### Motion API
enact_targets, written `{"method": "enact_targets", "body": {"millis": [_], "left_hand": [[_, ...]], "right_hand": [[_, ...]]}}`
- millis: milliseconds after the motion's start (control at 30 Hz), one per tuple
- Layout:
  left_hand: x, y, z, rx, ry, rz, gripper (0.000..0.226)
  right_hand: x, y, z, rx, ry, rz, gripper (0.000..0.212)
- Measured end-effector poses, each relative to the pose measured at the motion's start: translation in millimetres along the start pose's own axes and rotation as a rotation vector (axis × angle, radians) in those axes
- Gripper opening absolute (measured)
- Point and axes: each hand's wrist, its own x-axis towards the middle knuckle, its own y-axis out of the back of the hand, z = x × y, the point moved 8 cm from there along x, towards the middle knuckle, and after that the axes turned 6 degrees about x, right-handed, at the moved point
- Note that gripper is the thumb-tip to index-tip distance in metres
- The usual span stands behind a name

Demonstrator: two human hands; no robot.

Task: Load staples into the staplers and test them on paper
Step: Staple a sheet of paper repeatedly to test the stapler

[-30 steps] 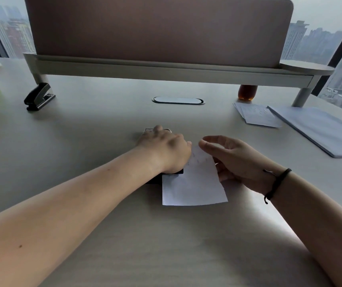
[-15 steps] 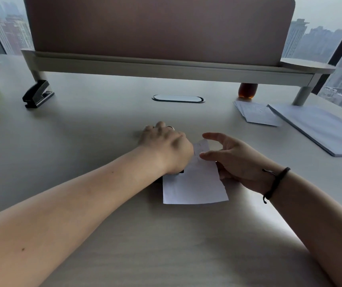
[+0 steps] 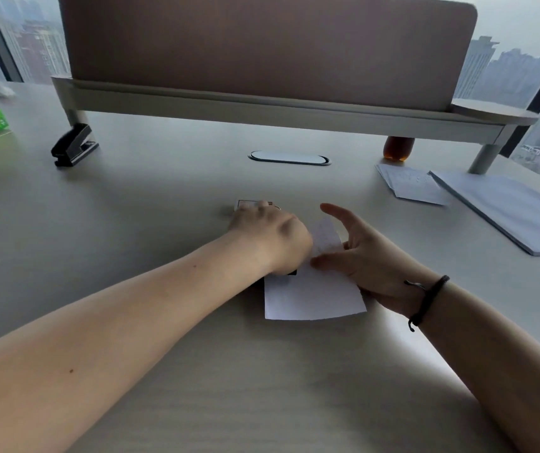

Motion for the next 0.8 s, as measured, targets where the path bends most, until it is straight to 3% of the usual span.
{"method": "enact_targets", "body": {"millis": [133, 233, 367, 500, 600, 733, 800], "left_hand": [[-12, 17, -13, -0.294, 0.073, 0.258, 0.039], [-21, 31, -41, -0.617, 0.227, 0.453, 0.042], [-42, 50, -73, -0.863, 0.299, 0.733, 0.049], [-68, 56, -79, -0.854, 0.086, 0.797, 0.032], [-95, 56, -74, -0.69, -0.1, 0.809, 0.013], [-116, 48, -63, -0.516, -0.224, 0.753, 0.05], [-122, 51, -61, -0.507, -0.232, 0.76, 0.054]], "right_hand": [[-2, 1, -5, -0.147, 0.073, 0.055, 0.087], [-5, 2, -12, -0.207, 0.134, 0.073, 0.089], [-7, 12, -13, -0.087, 0.09, 0.075, 0.083], [-21, 48, -37, 0.007, 0.083, 0.045, 0.068], [-34, 59, -58, 0.181, 0.083, -0.038, 0.054], [-38, 22, -79, 0.248, 0.114, -0.176, 0.046], [-38, -5, -83, 0.247, 0.123, -0.22, 0.043]]}}
